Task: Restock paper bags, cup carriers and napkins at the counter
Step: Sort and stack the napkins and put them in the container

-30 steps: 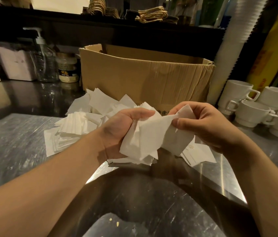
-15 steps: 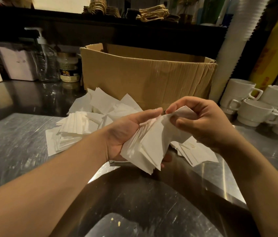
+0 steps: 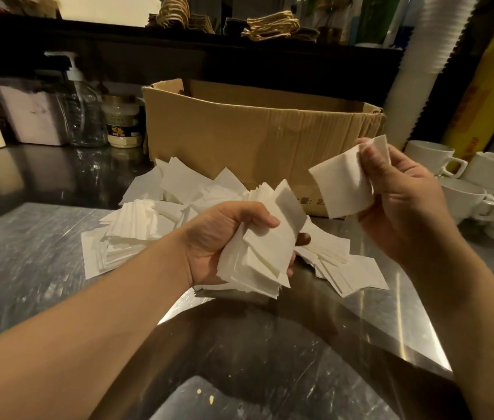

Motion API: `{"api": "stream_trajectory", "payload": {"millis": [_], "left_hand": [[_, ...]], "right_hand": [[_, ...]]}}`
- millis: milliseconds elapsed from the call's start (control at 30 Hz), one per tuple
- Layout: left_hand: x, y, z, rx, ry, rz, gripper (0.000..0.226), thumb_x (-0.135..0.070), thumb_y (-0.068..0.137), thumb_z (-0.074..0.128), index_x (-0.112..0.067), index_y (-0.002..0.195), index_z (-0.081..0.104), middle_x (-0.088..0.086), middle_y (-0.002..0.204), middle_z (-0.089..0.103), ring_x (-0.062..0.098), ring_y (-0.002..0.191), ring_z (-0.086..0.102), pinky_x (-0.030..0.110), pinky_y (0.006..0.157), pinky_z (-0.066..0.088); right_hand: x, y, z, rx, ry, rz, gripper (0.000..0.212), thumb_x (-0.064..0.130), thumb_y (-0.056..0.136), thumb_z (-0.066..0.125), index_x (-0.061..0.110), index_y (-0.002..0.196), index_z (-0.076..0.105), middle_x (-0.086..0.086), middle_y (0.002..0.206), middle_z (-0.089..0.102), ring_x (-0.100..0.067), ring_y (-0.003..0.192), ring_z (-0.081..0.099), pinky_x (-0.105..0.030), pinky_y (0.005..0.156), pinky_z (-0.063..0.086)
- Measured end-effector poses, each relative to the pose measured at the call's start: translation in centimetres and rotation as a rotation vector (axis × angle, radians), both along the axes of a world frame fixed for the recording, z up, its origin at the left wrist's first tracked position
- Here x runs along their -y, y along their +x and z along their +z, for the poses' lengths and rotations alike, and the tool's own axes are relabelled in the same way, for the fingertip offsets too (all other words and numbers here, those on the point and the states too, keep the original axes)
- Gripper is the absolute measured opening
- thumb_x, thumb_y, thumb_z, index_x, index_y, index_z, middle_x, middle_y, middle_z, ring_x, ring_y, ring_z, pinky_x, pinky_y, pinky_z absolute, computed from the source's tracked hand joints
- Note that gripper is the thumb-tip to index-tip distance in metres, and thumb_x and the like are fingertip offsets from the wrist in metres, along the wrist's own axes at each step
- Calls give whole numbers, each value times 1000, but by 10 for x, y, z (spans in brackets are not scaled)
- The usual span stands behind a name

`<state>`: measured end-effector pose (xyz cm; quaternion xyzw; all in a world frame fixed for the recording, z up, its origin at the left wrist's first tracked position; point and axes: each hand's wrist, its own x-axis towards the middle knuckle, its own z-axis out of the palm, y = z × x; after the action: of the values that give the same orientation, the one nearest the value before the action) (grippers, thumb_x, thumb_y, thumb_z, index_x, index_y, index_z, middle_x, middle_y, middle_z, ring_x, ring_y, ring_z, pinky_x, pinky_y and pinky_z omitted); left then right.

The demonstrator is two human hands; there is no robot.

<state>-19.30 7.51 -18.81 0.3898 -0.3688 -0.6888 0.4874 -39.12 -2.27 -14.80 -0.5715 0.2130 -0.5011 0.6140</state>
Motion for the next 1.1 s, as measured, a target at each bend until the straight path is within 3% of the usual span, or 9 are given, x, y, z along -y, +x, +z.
{"api": "stream_trajectory", "payload": {"millis": [100,200,300,400,567,767,867,1000,1100], "left_hand": [[2,1,-3,-59,-54,10,83,-15,59,81,-9,137,53,14,105,72,30,90,69,46,86,59],[1,-1,-1,-20,-74,96,56,-17,59,78,-12,114,68,12,95,73,27,81,70,41,72,62],[0,-2,2,16,-50,137,40,-37,70,71,-16,103,77,11,97,73,29,84,70,39,73,59],[0,-2,3,61,-44,171,41,-49,75,66,-20,101,82,11,102,73,30,89,71,42,82,56],[-2,-6,6,93,-68,177,50,-52,73,64,-24,114,71,10,95,74,29,85,72,43,78,58],[-5,-9,6,131,-94,166,50,-50,66,65,-27,111,69,8,86,74,26,77,72,38,66,62],[-4,-8,5,133,-85,173,47,-50,70,64,-28,111,69,8,88,75,27,81,72,41,71,61],[-2,-6,4,99,-78,190,38,-55,76,62,-28,91,83,7,93,75,27,85,73,41,77,60],[-1,-5,4,44,-51,184,41,-54,78,64,-24,99,83,9,101,75,29,91,72,41,77,60]], "right_hand": [[-8,-2,1,-25,76,199,9,36,85,68,29,89,73,1,99,64,-18,91,64,-31,67,60],[-13,4,-4,-121,45,336,10,29,84,68,25,85,77,2,87,71,-16,82,69,-28,64,59],[-13,14,-13,-281,-80,267,21,30,77,70,18,93,74,3,88,74,-12,82,71,-25,71,59],[-14,22,-20,-295,-116,207,24,31,74,73,13,91,73,1,89,75,-12,83,71,-23,72,56],[-17,30,-26,-226,-80,133,24,31,70,76,14,87,76,-1,87,75,-15,83,70,-28,76,55],[-22,38,-33,-311,-117,41,48,39,70,75,31,117,67,8,92,68,-11,91,66,-25,73,57],[-20,35,-32,-341,-140,30,38,41,73,73,25,107,70,9,90,73,-6,85,68,-20,66,55],[-18,30,-29,-293,-200,46,18,34,85,68,18,95,69,7,84,71,-6,78,67,-18,65,53],[-15,22,-20,-236,-197,108,18,33,83,65,18,92,67,7,84,71,-8,81,68,-23,71,57]]}}
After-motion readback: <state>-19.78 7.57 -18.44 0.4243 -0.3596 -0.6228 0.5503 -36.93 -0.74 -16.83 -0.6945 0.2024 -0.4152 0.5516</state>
